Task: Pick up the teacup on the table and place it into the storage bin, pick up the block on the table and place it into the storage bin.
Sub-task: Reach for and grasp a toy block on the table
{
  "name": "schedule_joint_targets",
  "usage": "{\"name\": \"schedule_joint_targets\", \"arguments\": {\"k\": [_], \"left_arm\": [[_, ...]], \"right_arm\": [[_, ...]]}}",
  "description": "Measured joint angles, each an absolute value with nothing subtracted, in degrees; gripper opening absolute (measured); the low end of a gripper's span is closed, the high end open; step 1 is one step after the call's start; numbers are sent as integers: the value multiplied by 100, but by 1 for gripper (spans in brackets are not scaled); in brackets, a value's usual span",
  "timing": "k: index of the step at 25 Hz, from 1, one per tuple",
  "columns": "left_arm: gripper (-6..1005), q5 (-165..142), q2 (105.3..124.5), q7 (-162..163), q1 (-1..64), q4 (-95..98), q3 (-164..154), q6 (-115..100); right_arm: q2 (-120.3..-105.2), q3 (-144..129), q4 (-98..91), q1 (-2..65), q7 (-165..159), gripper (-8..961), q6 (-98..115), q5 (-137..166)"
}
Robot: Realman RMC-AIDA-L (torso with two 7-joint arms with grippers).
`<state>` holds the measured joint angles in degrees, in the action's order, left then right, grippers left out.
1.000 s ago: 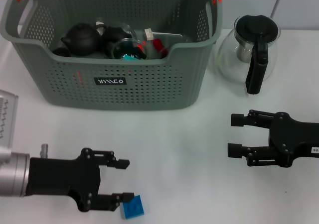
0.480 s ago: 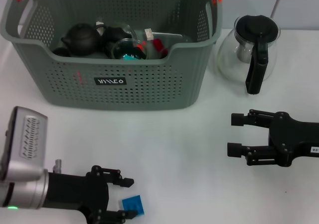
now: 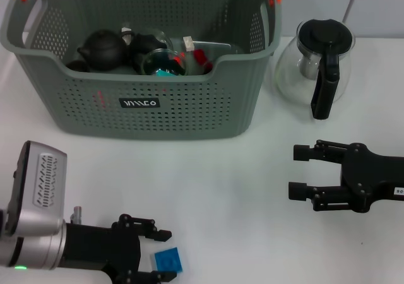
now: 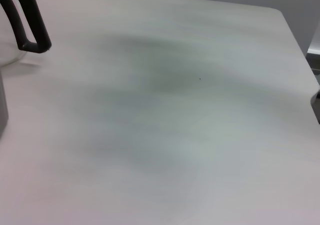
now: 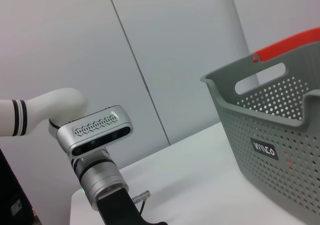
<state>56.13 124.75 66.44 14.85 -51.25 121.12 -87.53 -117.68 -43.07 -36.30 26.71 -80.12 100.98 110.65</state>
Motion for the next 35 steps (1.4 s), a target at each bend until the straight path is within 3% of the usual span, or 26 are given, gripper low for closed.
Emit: {"name": "schedule_joint_targets", "arguments": {"k": [35], "left_arm": [[656,5886,12460,6369,1437,-5109,12034,-8371]], "right_arm": [[-11750,-4307,-3630,2644,-8010,915,10099,11065]]}}
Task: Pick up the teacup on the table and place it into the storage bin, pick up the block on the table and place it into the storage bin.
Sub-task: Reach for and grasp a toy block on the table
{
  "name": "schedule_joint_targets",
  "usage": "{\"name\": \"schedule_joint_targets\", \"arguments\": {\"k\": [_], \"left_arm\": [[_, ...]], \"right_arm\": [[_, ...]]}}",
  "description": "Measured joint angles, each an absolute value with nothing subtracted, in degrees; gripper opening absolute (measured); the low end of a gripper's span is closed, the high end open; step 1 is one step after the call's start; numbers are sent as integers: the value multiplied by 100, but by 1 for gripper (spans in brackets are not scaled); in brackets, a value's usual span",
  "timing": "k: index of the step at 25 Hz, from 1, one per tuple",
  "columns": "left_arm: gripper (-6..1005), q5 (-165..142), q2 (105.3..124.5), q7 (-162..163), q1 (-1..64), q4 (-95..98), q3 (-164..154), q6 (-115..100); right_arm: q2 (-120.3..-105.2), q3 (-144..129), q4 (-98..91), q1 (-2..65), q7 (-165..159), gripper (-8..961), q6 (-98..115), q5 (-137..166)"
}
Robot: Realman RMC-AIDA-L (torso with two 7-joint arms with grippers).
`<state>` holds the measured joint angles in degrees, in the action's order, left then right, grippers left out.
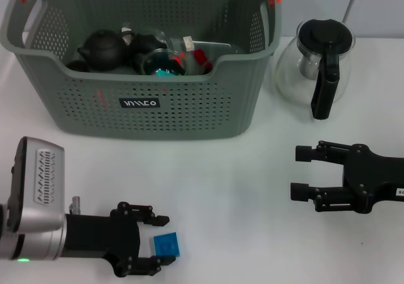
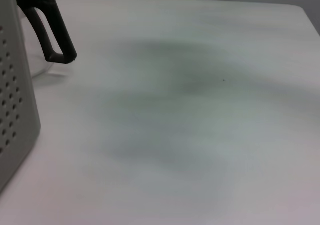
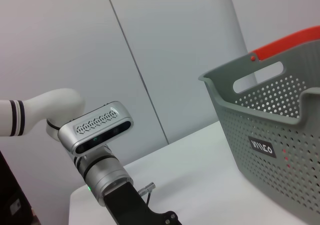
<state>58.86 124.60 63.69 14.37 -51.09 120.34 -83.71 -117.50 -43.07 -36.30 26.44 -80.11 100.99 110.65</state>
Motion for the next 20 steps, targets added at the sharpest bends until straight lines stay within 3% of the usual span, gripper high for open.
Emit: {"name": "schedule_joint_targets", "arguments": {"k": [20], "left_arm": [[644,5817,12436,6431,1515,-5009,12023,-8331]], "right_arm": [[-11751,-4307,-3630,2645,-7994,914,10090,11065]]}}
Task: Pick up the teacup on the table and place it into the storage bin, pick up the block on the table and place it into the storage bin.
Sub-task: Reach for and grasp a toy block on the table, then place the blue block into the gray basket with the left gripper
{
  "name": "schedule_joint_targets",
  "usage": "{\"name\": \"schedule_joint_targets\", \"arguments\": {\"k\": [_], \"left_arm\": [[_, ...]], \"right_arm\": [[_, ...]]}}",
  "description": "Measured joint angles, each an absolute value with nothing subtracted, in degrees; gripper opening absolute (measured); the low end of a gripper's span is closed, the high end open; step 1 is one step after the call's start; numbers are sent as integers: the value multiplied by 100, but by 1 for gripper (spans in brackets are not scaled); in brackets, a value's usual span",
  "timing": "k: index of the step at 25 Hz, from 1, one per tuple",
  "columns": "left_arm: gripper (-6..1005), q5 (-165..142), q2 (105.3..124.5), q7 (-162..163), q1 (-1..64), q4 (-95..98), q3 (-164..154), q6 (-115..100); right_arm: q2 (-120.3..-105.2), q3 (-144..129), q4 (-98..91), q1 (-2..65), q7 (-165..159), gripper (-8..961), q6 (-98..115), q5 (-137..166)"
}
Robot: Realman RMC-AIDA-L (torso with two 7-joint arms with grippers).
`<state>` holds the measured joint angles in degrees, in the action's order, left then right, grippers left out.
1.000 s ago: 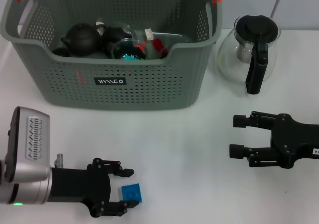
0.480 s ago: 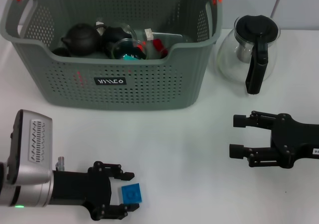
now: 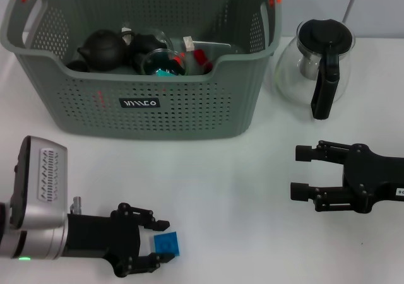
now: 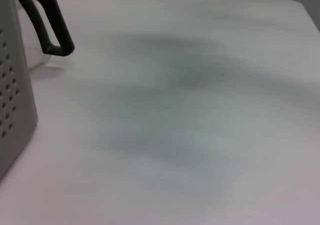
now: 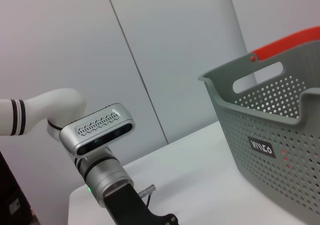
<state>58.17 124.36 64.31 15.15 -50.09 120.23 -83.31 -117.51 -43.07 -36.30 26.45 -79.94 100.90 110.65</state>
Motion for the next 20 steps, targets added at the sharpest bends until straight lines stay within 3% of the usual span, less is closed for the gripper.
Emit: {"name": "schedule_joint_targets", "arguments": {"k": [4,7,15,20], "left_arm": [[642,5644,12429,6621,1605,-5017,12024,-8334],[432,5579,12441,6637,1634,-5025,12024,-8321],[401,5848,12436,6759,1604,-5353,12418,-8926],[409,6905,12407,6950,1967,-5537,13893,-10410]], "right_arm": [[-11751,-4307,-3630,2645,-8002,914,10089,11065],[-11750,-4307,-3630,2645,-8008,914,10089,11065],[-11742,-4307,-3630,2653,-8019,914,10101,11065],[-11742,-4307,-3630,2664,-8020,914,10106,11065]]}}
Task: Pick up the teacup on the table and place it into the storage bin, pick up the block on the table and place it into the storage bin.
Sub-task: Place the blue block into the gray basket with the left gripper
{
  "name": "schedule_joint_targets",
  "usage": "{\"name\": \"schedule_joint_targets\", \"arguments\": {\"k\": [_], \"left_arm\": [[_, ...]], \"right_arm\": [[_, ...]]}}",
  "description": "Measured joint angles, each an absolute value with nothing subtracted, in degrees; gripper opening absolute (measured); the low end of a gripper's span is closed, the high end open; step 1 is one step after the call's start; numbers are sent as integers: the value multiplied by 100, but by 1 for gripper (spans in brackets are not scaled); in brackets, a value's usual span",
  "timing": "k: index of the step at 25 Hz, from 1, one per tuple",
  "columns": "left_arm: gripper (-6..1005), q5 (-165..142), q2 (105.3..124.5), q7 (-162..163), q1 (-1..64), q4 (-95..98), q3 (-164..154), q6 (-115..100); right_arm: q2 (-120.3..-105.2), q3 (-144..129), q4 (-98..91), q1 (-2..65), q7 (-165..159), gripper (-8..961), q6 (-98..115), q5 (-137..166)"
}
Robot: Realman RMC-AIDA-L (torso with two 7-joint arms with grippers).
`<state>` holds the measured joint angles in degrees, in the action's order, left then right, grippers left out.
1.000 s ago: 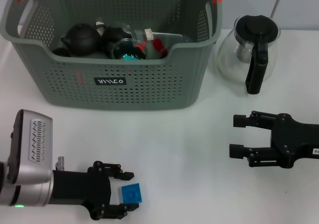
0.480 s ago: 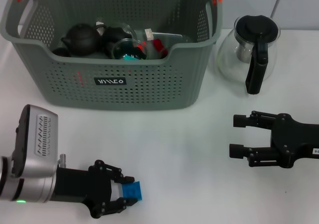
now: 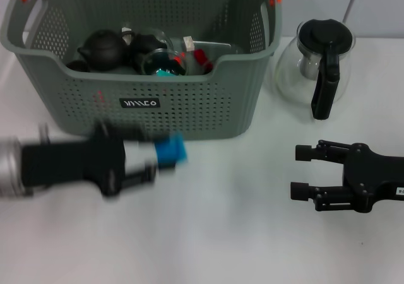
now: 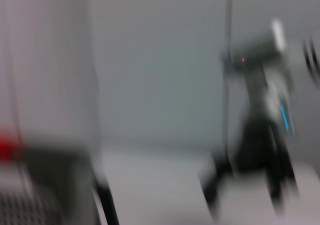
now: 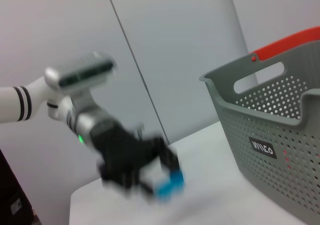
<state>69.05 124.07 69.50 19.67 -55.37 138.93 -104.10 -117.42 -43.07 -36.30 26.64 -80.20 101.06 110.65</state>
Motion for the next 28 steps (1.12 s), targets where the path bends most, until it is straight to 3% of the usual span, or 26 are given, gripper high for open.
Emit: {"name": "schedule_joint_targets", "arguments": {"k": [7,11,15,28], "left_arm": [[422,8053,12425,8644,2955,-6497,14425,-9675],[429,7318,12172,9511,3626,-6436,13863,-7837],[436,6208,12072,9920,3958,-6152,13277,-6701],[459,4158,12342,11610,4078,-6522,12461,-5940]], "right_arm": [[-11746,-4306,-3630,2702,-8022,914,10099,11061],[-11754,-4307,-3630,2676,-8008,915,10109,11063],[-11775,-4307,-3630,2694,-8005,915,10103,11065],[-11776,-4307,-3634,2717,-8012,915,10116,11056]]}}
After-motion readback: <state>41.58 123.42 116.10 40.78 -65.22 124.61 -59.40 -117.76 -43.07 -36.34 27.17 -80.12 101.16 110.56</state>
